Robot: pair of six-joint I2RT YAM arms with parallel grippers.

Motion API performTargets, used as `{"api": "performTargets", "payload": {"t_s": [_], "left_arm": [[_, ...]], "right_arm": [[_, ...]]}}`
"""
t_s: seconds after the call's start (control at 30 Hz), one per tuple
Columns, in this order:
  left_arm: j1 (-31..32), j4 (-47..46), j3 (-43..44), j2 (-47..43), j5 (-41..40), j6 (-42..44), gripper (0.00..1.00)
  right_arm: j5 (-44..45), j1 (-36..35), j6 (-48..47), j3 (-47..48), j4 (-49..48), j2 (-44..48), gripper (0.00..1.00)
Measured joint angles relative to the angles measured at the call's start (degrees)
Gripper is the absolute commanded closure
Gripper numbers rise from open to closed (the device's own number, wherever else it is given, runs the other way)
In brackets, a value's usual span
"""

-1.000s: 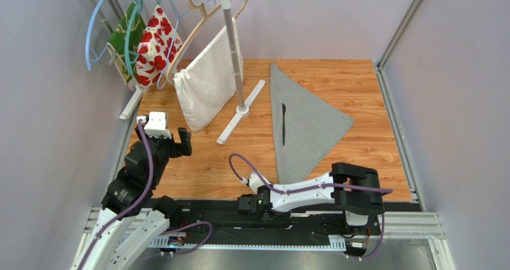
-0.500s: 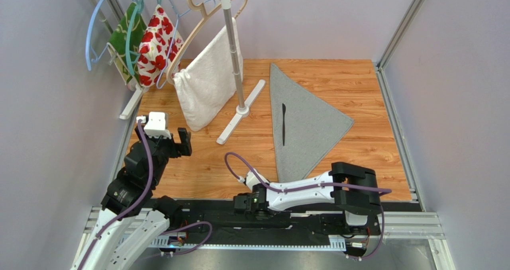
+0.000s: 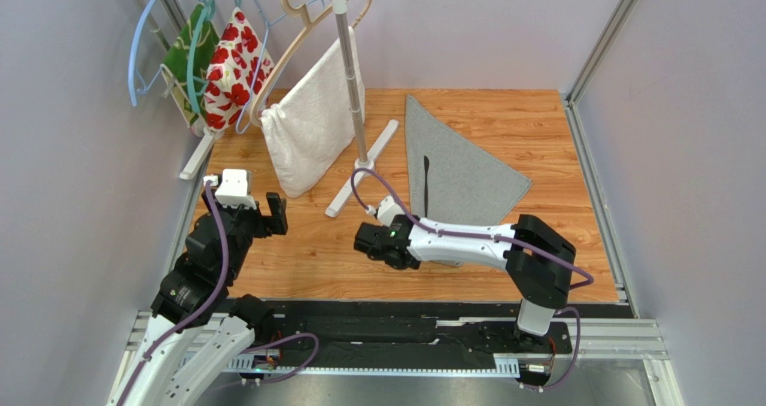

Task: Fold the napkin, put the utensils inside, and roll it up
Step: Fold the napkin

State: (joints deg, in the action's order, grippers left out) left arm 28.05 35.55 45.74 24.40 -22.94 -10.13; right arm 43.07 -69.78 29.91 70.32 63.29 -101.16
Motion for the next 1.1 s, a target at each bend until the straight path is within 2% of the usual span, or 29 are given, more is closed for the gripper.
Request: {"api": "performTargets", "payload": {"t_s": [0.27, 0.6, 1.1], "left_arm": [[0.0, 0.0, 0.0, 0.0, -0.1, 0.0, 0.02], [0.0, 0.0, 0.0, 0.9, -0.3, 0.0, 0.02], [0.0, -0.1, 0.0, 2.4, -0.3, 0.0, 0.02]], "right_arm": [[3.4, 10.3, -14.1, 5.7, -8.5, -0.3, 1.0], [4.0, 19.6, -28.1, 16.2, -17.6, -8.6, 1.0], [4.0, 26.1, -40.7, 25.3, -29.3, -19.4, 1.0]]}}
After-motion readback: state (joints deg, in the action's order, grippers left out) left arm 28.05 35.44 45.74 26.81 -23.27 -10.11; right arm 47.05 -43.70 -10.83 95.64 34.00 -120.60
